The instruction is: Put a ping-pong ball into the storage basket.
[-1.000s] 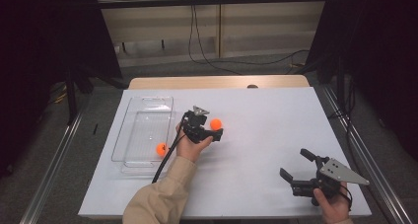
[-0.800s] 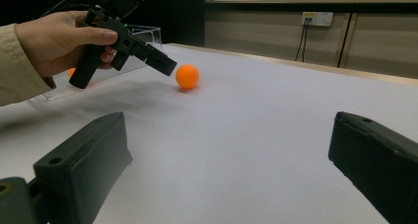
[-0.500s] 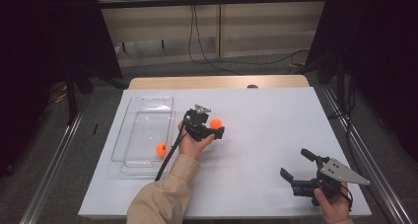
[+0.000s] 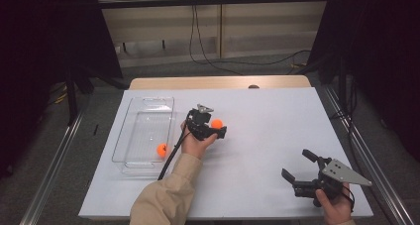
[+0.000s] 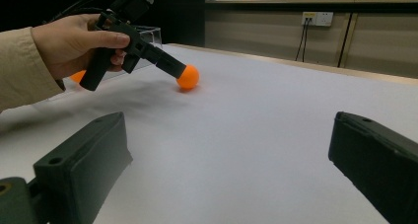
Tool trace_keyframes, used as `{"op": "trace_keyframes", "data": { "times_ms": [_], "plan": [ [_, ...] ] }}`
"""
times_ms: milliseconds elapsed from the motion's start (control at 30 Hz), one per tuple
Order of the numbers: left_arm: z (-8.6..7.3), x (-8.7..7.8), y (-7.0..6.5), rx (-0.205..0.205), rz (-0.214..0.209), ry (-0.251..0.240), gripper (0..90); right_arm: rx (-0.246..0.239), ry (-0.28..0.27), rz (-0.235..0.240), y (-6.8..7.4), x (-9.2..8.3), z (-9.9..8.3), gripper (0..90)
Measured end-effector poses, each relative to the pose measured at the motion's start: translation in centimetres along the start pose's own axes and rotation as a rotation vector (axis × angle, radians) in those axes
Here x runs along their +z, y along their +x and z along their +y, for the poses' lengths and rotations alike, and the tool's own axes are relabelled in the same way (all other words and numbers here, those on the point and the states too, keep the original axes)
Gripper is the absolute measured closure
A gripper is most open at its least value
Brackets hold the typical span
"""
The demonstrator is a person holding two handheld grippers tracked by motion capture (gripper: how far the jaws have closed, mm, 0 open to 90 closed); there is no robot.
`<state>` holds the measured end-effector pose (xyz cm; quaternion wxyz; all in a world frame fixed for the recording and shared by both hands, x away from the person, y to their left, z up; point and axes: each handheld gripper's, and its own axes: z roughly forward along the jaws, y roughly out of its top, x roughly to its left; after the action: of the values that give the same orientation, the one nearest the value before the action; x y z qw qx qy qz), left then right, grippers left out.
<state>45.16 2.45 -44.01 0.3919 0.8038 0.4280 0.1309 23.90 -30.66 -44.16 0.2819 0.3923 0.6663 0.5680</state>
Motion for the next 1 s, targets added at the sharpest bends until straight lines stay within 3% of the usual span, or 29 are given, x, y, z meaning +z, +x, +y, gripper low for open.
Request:
{"op": "trace_keyframes", "data": {
  "times_ms": [367, 600, 800, 1000],
  "plan": [
    [-0.1, 0.6, 0.3, 0.002, 0.010, 0.000, 14.7, 0.003, 0.001, 0.001, 0.0, 0.0, 0.0, 1.2],
    [-0.1, 1.0, 0.4, 0.002, 0.008, -0.011, 23.1, 0.002, 0.001, 0.001, 0.0, 0.0, 0.0, 1.3],
    [-0.2, 1.1, 0.4, 0.034, 0.004, -0.015, 31.2, 0.001, 0.000, 0.000, 0.0, 0.0, 0.0, 1.3],
    [-0.1, 1.4, 0.3, 0.040, -0.003, -0.002, 36.4, 0.001, 0.000, 0.001, 0.0, 0.0, 0.0, 1.2]
  ]
}}
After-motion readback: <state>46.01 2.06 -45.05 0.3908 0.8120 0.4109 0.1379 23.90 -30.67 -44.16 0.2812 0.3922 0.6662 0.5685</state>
